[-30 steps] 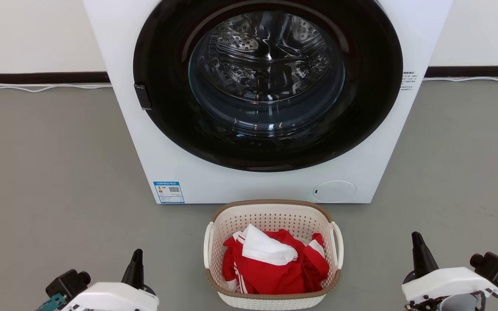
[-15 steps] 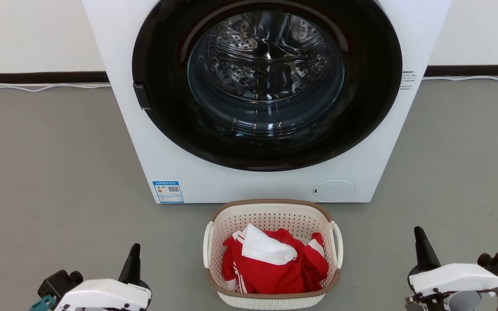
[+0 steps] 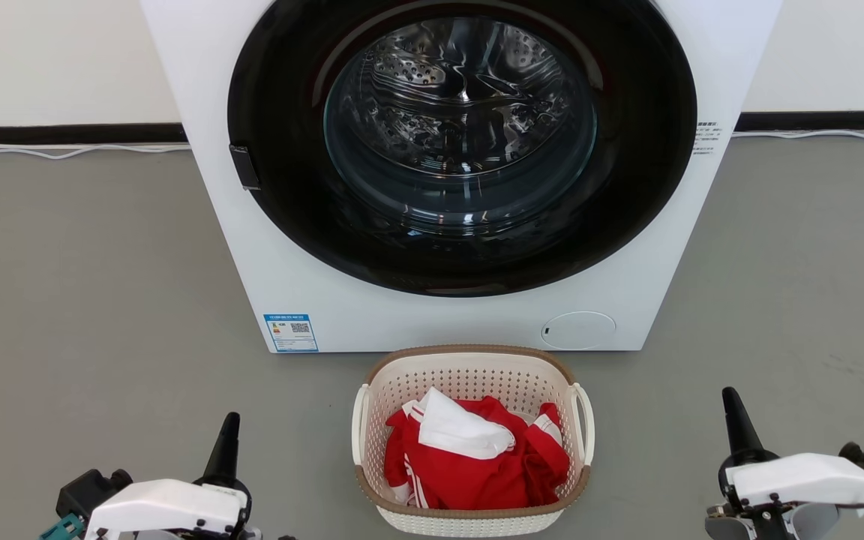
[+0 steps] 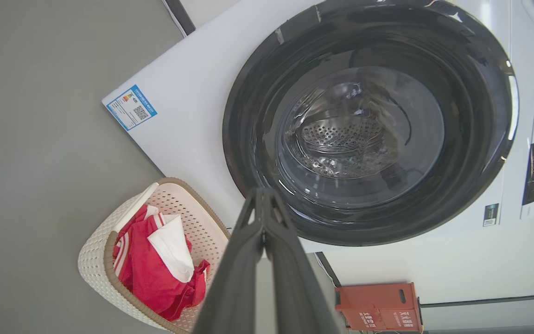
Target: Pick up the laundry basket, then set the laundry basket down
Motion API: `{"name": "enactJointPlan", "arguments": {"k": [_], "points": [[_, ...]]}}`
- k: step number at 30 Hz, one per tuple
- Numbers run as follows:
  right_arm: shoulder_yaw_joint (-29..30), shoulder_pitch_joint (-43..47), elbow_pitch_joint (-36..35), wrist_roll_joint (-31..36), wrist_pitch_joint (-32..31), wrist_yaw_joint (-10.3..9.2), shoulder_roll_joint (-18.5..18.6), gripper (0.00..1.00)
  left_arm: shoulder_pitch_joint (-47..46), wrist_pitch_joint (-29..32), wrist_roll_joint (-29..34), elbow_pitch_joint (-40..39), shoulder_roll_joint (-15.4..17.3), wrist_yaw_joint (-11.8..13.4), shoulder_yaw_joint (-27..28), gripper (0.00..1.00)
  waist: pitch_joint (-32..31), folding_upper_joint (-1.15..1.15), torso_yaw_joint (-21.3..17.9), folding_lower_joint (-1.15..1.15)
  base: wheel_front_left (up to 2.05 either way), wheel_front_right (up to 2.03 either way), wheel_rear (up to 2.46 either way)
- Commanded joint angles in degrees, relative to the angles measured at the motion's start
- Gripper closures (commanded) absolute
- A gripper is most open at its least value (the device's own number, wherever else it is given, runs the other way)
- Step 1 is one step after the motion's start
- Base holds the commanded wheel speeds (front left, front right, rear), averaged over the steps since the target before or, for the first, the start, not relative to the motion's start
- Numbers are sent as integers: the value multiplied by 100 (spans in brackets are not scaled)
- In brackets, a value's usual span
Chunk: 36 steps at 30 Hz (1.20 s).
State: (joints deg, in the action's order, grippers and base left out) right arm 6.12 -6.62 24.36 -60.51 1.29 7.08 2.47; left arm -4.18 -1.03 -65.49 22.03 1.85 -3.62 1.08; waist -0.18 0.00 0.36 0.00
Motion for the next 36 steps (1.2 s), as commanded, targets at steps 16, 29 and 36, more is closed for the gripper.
{"name": "enactJointPlan", "arguments": {"k": [16,29,36], "points": [[-21,-23,-513,-1252,-318,32,38,100,-204,290,-1054,-419,77,-180,291,100,13,0,-14,0,0,0,0],[11,11,-780,-2231,-554,36,40,100,-203,526,-1881,-612,90,-286,420,100,24,0,-25,0,0,0,0],[27,28,-914,-2724,-673,39,40,100,-202,645,-2297,-710,97,-339,485,100,30,0,-31,0,0,0,0]]}}
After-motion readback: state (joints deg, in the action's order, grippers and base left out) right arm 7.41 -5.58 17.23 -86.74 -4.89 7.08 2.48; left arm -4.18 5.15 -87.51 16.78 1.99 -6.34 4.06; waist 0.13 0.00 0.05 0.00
